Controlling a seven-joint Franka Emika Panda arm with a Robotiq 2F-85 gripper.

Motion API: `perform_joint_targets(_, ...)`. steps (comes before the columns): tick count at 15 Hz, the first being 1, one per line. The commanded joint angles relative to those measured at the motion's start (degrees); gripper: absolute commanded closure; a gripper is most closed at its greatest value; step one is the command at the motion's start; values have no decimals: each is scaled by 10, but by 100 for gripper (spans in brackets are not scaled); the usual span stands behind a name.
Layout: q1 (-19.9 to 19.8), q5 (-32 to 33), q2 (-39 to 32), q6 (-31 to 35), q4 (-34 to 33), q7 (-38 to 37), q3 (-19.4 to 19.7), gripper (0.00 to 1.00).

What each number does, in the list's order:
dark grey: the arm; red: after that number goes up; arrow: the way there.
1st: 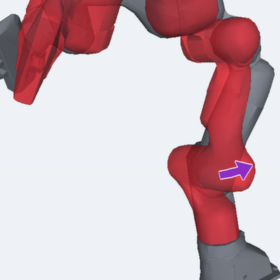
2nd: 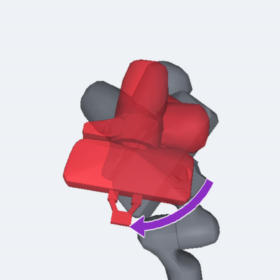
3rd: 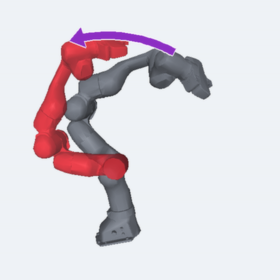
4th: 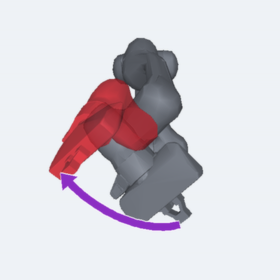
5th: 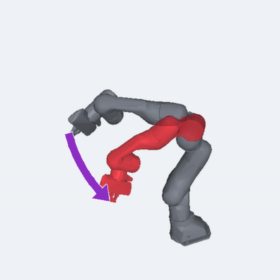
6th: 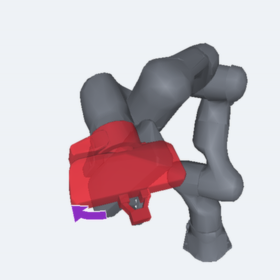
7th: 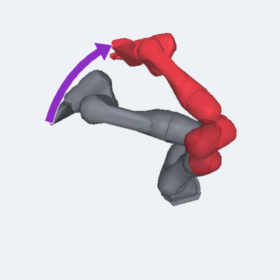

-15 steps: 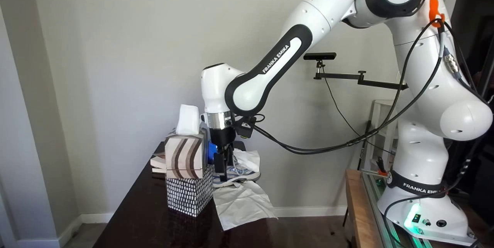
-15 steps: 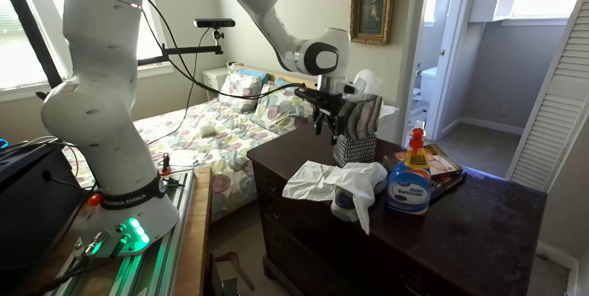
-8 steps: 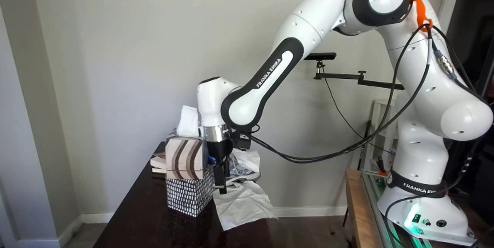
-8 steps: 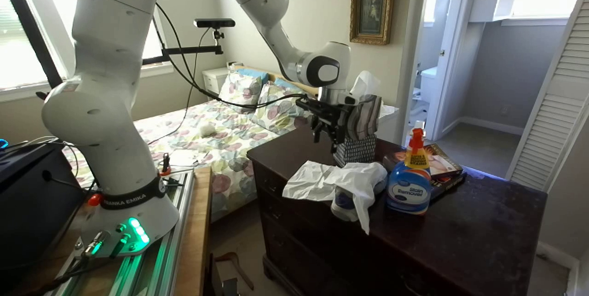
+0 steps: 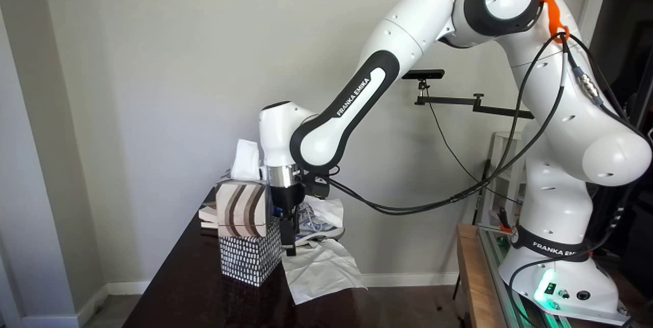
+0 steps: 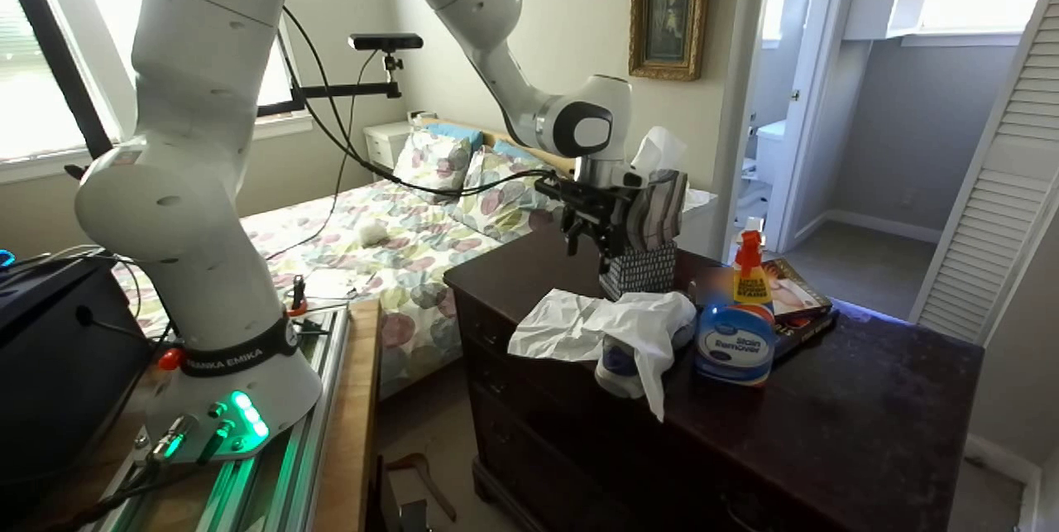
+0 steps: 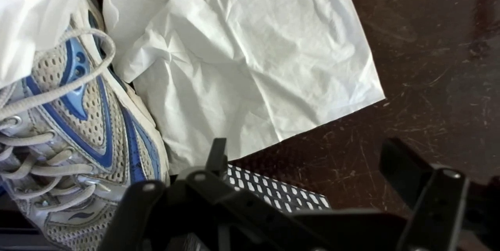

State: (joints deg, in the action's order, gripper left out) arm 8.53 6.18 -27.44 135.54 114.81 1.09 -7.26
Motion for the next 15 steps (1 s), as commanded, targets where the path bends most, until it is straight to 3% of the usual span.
perform_joint_targets(1, -11, -32, 6, 5, 2, 34, -17, 0)
perform_joint_targets(4, -11, -55, 21, -18, 3, 28, -21, 0)
perform_joint_targets(11, 14, -34, 22, -37, 0, -33, -4, 1)
perform_joint_targets(12, 15, -33, 22, -35, 1, -35, -5, 25)
perform_joint_targets(14, 19, -32, 23, -35, 1, -36, -5, 29)
perform_joint_targets(15, 20, -32, 23, -35, 1, -36, -5, 38)
